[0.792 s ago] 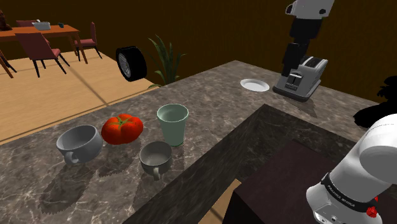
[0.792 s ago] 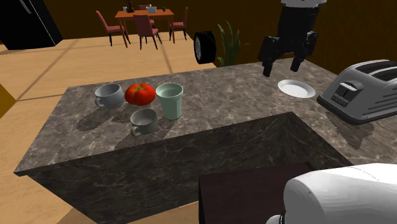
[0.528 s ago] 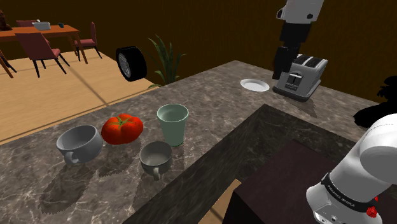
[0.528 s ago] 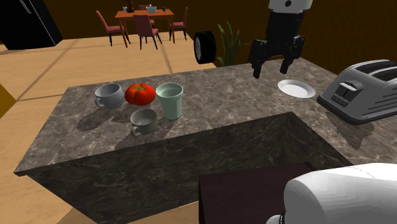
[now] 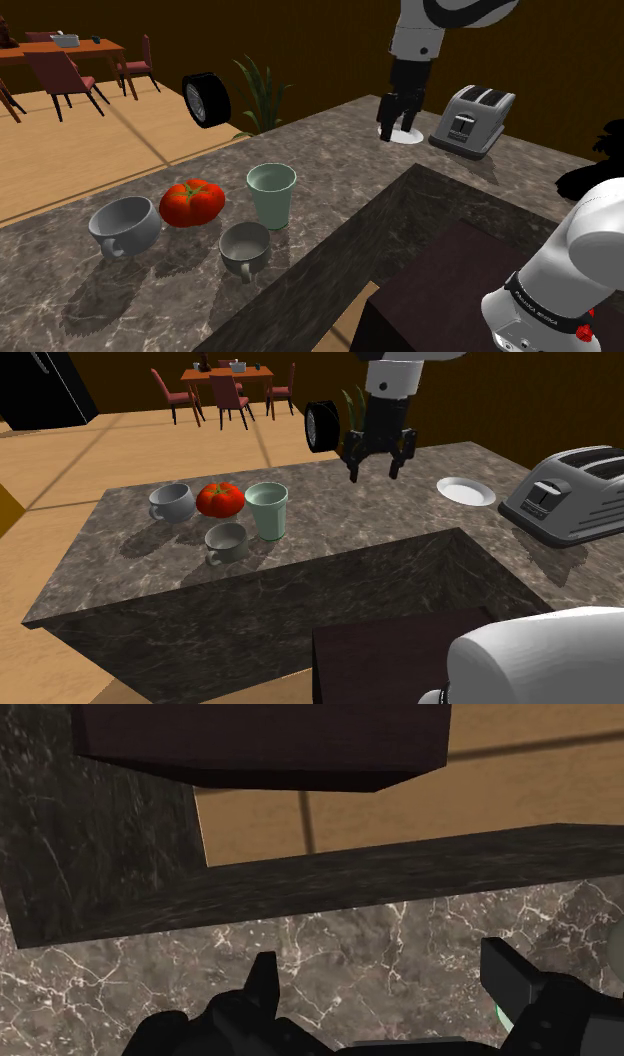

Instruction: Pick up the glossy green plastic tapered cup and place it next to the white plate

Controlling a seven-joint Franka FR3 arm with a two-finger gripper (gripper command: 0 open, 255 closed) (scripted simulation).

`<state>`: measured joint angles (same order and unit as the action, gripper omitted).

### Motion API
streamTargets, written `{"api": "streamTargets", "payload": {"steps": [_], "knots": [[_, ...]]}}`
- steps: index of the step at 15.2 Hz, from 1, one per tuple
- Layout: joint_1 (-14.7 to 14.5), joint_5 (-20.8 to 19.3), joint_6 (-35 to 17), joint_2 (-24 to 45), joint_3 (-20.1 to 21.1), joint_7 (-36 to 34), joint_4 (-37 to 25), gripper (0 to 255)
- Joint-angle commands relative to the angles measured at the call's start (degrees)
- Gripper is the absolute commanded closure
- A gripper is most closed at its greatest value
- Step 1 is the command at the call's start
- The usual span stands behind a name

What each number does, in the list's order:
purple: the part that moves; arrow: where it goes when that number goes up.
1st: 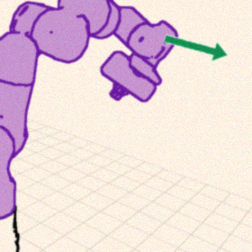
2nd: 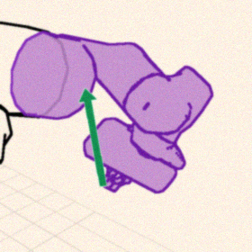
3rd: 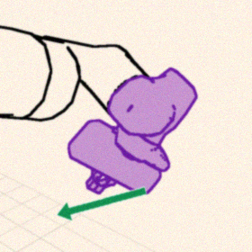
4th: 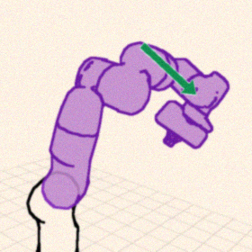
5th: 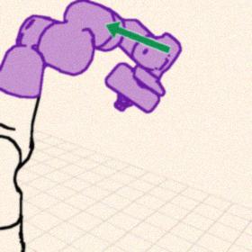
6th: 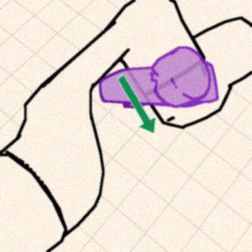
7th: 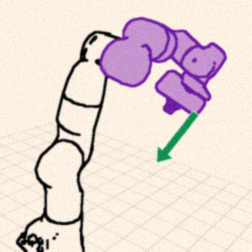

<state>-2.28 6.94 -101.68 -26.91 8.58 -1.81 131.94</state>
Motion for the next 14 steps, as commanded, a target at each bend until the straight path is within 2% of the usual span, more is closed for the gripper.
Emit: {"api": "streamTargets", "payload": {"steps": [1,7,14], "knots": [[-0.3,0.99,-2.09,3.93,1.0,-1.59,-1.72,0],[-1.58,3.1,-7.42,15.56,4.2,-6.84,-7.91,0],[-3.45,3.54,-11.67,30.04,6.9,-12.87,-18.29,0]]}}
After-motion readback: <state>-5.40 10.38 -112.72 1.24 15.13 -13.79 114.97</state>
